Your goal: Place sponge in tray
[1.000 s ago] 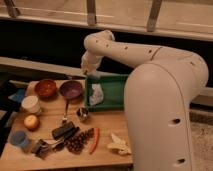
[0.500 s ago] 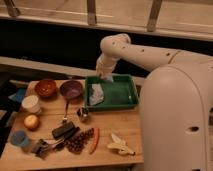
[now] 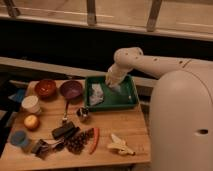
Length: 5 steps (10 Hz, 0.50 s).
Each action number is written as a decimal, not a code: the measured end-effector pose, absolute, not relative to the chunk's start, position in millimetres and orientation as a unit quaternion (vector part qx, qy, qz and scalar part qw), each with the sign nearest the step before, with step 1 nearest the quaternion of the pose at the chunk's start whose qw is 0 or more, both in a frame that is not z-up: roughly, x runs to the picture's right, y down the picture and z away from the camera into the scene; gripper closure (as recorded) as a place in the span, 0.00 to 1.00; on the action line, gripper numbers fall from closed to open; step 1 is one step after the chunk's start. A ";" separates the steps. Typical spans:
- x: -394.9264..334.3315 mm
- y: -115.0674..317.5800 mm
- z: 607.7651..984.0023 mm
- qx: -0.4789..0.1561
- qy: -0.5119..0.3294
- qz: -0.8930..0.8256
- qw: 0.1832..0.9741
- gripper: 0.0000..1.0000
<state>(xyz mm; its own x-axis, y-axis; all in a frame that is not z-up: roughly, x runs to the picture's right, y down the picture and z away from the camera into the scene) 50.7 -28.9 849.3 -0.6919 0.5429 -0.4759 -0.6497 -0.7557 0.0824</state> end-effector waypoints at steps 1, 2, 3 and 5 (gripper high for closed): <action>55.6 -24.1 855.6 -0.217 0.125 0.915 0.316 1.00; 56.7 -19.4 863.0 -0.220 0.128 0.918 0.306 0.99; 59.9 -16.5 868.3 -0.221 0.130 0.920 0.296 0.94; 77.3 -12.1 875.5 -0.216 0.138 0.926 0.276 0.77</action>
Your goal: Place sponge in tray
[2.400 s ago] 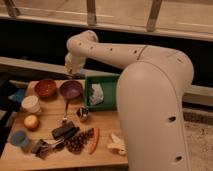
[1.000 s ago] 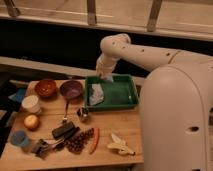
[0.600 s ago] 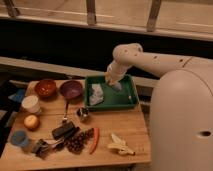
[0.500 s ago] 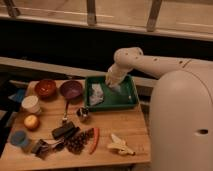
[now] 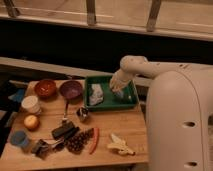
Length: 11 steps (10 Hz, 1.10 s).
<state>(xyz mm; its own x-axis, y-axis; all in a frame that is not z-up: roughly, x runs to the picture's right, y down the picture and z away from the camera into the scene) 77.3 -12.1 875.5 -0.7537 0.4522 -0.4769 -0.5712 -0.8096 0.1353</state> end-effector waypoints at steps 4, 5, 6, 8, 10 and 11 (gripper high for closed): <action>94.0 -4.7 890.2 -0.212 0.157 0.930 0.255 0.37; 95.9 -4.2 891.3 -0.212 0.159 0.931 0.251 0.35; 94.4 -4.5 891.5 -0.213 0.159 0.931 0.250 0.35; 91.2 -5.2 891.7 -0.214 0.158 0.931 0.252 0.35; 92.3 -4.9 891.6 -0.213 0.158 0.931 0.251 0.35; 91.1 -4.9 891.7 -0.214 0.159 0.931 0.252 0.35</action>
